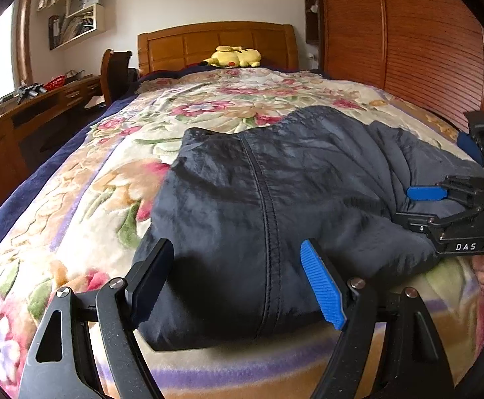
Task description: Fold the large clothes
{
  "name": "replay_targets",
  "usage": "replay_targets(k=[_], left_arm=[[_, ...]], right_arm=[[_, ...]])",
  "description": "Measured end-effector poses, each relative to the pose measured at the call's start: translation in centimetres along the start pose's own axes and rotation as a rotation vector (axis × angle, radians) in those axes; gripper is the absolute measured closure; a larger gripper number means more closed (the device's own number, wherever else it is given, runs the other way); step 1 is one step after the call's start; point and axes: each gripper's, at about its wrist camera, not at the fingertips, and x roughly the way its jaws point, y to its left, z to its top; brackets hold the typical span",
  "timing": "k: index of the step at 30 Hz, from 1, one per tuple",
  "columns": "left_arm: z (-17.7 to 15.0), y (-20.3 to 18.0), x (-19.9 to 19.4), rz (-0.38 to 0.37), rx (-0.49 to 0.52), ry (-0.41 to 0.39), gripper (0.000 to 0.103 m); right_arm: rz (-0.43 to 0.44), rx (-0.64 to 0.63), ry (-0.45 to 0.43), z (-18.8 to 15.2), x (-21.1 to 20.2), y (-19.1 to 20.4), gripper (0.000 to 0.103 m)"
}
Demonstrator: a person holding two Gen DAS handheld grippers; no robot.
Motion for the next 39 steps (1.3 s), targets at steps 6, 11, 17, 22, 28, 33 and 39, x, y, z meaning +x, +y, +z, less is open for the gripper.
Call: replay_targets(k=[6,11,17,22,28,33,39], left_arm=[[-0.8,0.7,-1.1,0.02,-0.033,-0.012,0.023],[-1.5,1.5,-1.8,0.033,-0.052,-0.012,0.023],[-2.3,3.3,-2.8,0.066,-0.093,-0.024,0.025],[-2.8,4.8,-2.7,0.076,-0.147,-0.005,0.032],[-2.7,4.6,-1.6,0.077,-0.159,0.027,0.032],[-2.8,3.7,-1.0,0.073,-0.134,0.052,0.033],[-3.0,3.6,-0.8,0.064,-0.133,0.063,0.036]], right_arm=[[-0.022,-0.012,-0.015,-0.3,0.0,0.4,0.036],[-0.022,-0.008,-0.04,-0.9,-0.9,0.8,0.036],[-0.005,0.022,-0.075,-1.8,-3.3,0.0,0.036],[-0.031,0.04,-0.09,-2.8,-4.7,-1.3,0.036],[-0.035,0.075,-0.084,-3.1,-4.4,-2.0,0.036],[-0.047,0.064,-0.081,-2.9,-4.0,-1.7,0.036],[-0.053,0.052,-0.08,-3.1,-4.1,-1.9,0.036]])
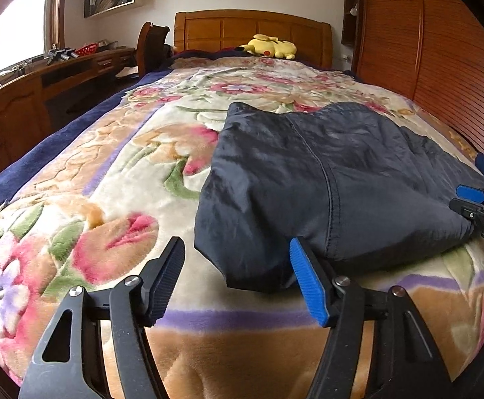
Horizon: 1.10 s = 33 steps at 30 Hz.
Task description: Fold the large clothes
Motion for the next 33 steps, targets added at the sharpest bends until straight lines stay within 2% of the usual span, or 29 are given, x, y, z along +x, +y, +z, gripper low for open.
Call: replay_targets(k=[4,6,9,10,11,14,19,22,26,29,33], left_arm=[[-0.2,-0.1,0.6,-0.01,-0.001,0.027,0.036],[-0.2,-0.2,0.5,-0.023,0.002,0.026,0.042],[-0.1,-0.5,0.4,-0.065,0.004,0.026,0.069],[0.0,-0.9,0.2,-0.065,0.017,0.019,0.081],[0.2,-1.1,0.0,-0.06,0.023,0.013,0.086],[1.0,-2.1,-1.1,-0.03,0.055,-0.027,0.089],[3.1,-3.1,-3.0,-0.017,0.052,-0.103,0.091],[4.6,-4.0,-4.0,-0.014,0.061,-0.135,0.092],[6.6,-6.2,-5.1,-0.008,0.096,-0.169,0.092],[8.0,-8.3,-5.8,0.0,0.127,-0.189,0.092],[9.7,-11.6,-6.7,0.013,0.196,-0.209,0.093]], right_arm=[[0.011,0.003,-0.001,-0.2,-0.2,-0.4,0.035],[0.013,0.004,-0.001,-0.2,-0.3,-0.5,0.035],[0.013,0.004,-0.001,-0.2,-0.3,-0.5,0.035],[0.013,0.005,-0.002,-0.2,-0.3,-0.4,0.035],[0.015,0.008,-0.004,-0.2,-0.3,-0.5,0.035],[0.022,0.014,-0.02,-0.2,-0.9,-0.6,0.035],[0.077,0.014,-0.068,0.2,-2.3,-0.3,0.035],[0.111,0.01,-0.045,-0.2,-2.1,-0.1,0.035],[0.111,-0.016,0.009,-1.2,-0.8,0.1,0.035],[0.129,0.007,0.0,-1.3,-1.8,-0.6,0.035],[0.098,0.043,-0.034,-1.9,-4.1,-2.8,0.035]])
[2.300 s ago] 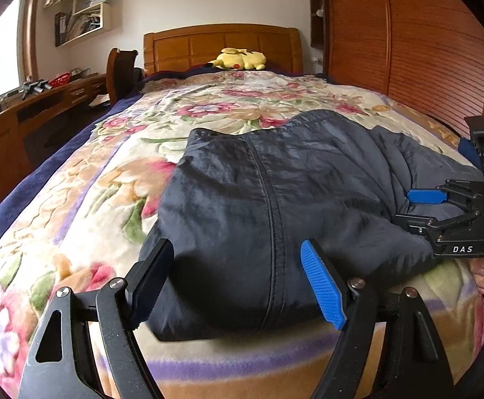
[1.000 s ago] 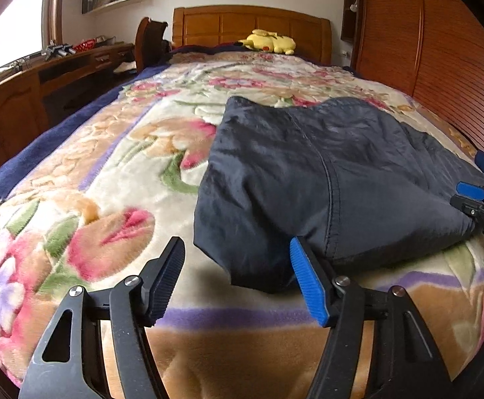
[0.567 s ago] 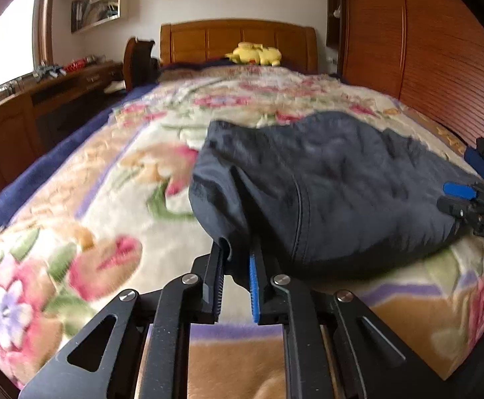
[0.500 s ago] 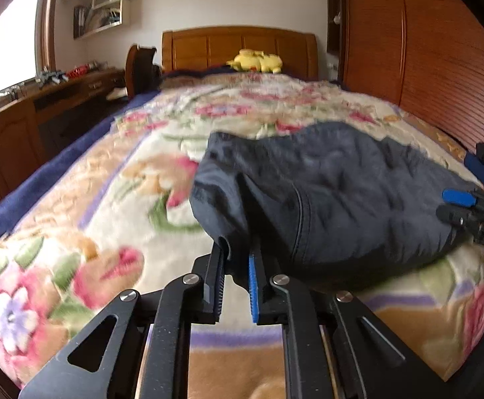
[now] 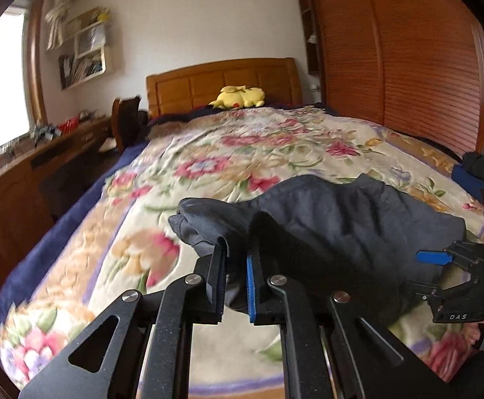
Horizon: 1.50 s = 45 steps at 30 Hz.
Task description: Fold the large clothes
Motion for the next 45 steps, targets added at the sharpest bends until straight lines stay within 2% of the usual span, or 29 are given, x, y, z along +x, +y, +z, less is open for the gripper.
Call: replay_targets(k=[5,10,17,20,22,25,28,30,32,34,36,39,41,45], left_arm=[[3.1,-4.7,-0.8,0.012,0.105,-0.016,0.093],[5.2,-9.1,-1.5,-0.045,0.165,-0.053,0.094],[7.9,-16.5,-0.7,-0.196,0.261,-0.081,0.095],[7.9,-19.8,-1.1,-0.274,0.291,-0.084,0.096],[7.5,-21.4,-1.1,-0.335,0.295,-0.061,0.096],[6.6,-23.1,0.0,-0.382,0.313,0.006,0.095],[5.9,-23.4,1.2,-0.395,0.314,0.05,0.093],[5.4,-22.5,1.2,-0.397,0.302,0.053,0.089],[5.2,-21.2,0.3,-0.453,0.263,0.048,0.072],[4.8,-20.7,-0.6,-0.48,0.249,0.039,0.061],[4.5,-19.5,-1.3,-0.476,0.246,0.019,0.06],[3.6,-17.4,-1.8,-0.47,0.224,0.016,0.047],[2.8,-15.4,-1.9,-0.454,0.198,0.004,0.028],[1.2,-12.0,-0.8,-0.431,0.127,0.021,0.025]], right_arm=[[-0.066,0.053,-0.067,-0.2,-3.9,-2.4,0.035],[-0.114,0.128,-0.128,-1.0,-7.2,-5.0,0.035],[-0.235,0.189,-0.114,-3.4,-11.2,-8.8,0.035],[-0.265,0.214,-0.113,-4.6,-13.1,-9.5,0.035],[-0.283,0.222,-0.113,-5.2,-14.2,-9.4,0.035],[-0.306,0.231,-0.117,-6.1,-15.7,-9.4,0.035],[-0.315,0.257,-0.115,-6.5,-16.2,-9.3,0.035],[-0.318,0.261,-0.102,-5.9,-14.9,-9.1,0.035],[-0.325,0.253,-0.091,-5.7,-14.7,-8.4,0.035],[-0.327,0.248,-0.081,-5.1,-14.7,-8.2,0.035],[-0.323,0.246,-0.09,-4.4,-14.6,-8.1,0.035],[-0.312,0.229,-0.106,-3.5,-14.4,-7.4,0.035],[-0.304,0.207,-0.114,-2.7,-14.2,-6.6,0.035],[-0.31,0.165,-0.135,-0.6,-13.8,-5.4,0.035]])
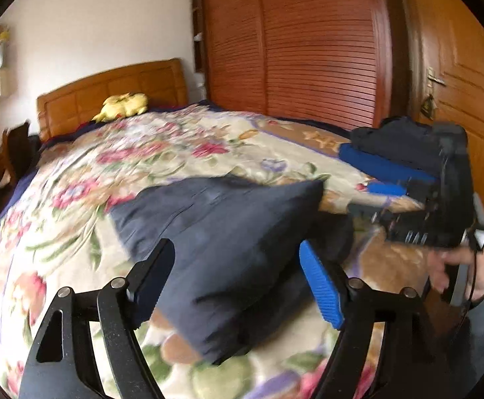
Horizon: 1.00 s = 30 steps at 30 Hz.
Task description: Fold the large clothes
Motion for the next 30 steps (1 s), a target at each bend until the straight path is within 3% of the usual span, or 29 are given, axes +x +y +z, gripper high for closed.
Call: replay_targets(k=[6,9,14,20,30], left_arm=[[-2.7,3.8,0.1,0.047,-0.071,0.0,0.025],[-3.6,4.9,0.5,0.068,-0.082,0.011,0.025],[-4.7,6.2,1.2,0.095,-0.085,0.019,0.025],[-5.8,7.0,2.5,0.122,-0.088,0.028,0.025],[-7.0,8.5,3.4,0.12,-0.127,0.045,0.025]], right_arm=[[-0.045,0.003,-0.058,3.2,-0.5,1.3,0.035],[0.005,0.001,-0.067,4.4,-0.3,1.8,0.035],[0.019,-0.088,-0.058,5.6,1.6,4.2,0.035],[0.103,-0.102,-0.022,5.2,5.1,5.4,0.035],[0.135,-0.115,0.043,4.3,8.8,5.4,0.035]])
